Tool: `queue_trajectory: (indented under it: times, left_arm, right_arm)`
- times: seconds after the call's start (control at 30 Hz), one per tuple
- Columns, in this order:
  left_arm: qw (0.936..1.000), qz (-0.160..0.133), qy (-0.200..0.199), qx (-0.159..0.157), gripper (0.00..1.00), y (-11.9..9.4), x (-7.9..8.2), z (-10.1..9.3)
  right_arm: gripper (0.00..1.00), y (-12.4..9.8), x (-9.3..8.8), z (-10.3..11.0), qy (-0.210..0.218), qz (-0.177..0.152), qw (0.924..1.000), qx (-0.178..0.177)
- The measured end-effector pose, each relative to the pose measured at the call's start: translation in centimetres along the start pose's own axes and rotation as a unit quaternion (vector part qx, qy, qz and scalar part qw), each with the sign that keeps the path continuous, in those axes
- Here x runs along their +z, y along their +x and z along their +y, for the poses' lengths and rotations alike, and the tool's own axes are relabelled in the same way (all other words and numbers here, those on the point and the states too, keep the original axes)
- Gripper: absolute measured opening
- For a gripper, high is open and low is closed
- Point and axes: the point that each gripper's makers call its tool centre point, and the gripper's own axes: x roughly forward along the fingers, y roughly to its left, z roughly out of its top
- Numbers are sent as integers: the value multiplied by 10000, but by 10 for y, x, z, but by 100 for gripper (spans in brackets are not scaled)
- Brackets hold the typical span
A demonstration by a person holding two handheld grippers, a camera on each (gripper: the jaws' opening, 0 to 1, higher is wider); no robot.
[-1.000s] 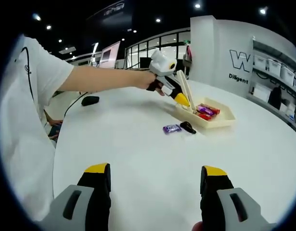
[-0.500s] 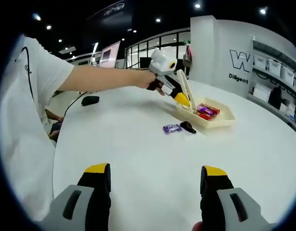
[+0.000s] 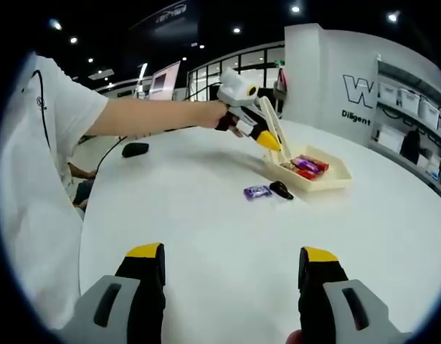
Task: Place the target food into the container with the food tongs after gripping and lifting it, then release it inside without dropping or visibly crushing the food.
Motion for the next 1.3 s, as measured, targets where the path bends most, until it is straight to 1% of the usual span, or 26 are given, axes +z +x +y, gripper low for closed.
queue_trajectory:
  times: [0.13,0.2,0.33,0.6,0.7,0.97,1.0,1.17,1.3]
  left_arm:
    - [9999,-31,79,79,20,-4,5,-5]
    - [9999,-133,8,96,20,-8,11,-9]
    - [9997,-229,-8,122,20,-13,18,-18]
    - [9992,-336,-96,186,20,-18,21,-39]
    - [9987,-411,-170,237,20,-23,21,-46]
    - [9977,-461,-307,378,20,-28,15,-61]
    - [9974,-491,-370,369,20,-29,14,-64]
    - [9963,-496,-479,513,21,-29,9,-71]
    - [9956,-523,-557,537,21,-27,6,-79]
  right_arm:
    - [74,0,0,1,-2,-4,10000,7]
    - [74,1,0,1,-7,0,10000,11]
    - [74,1,0,3,-19,-10,10000,21]
    - [74,1,-1,4,-29,-2,10000,33]
    - [74,1,-1,5,-32,-13,10000,31]
    - [74,3,-3,8,-28,-1,10000,80]
    - [74,4,-3,9,-25,-8,10000,87]
    - [74,4,0,9,-49,-27,9999,94]
    - [74,5,1,10,-65,-22,9999,109]
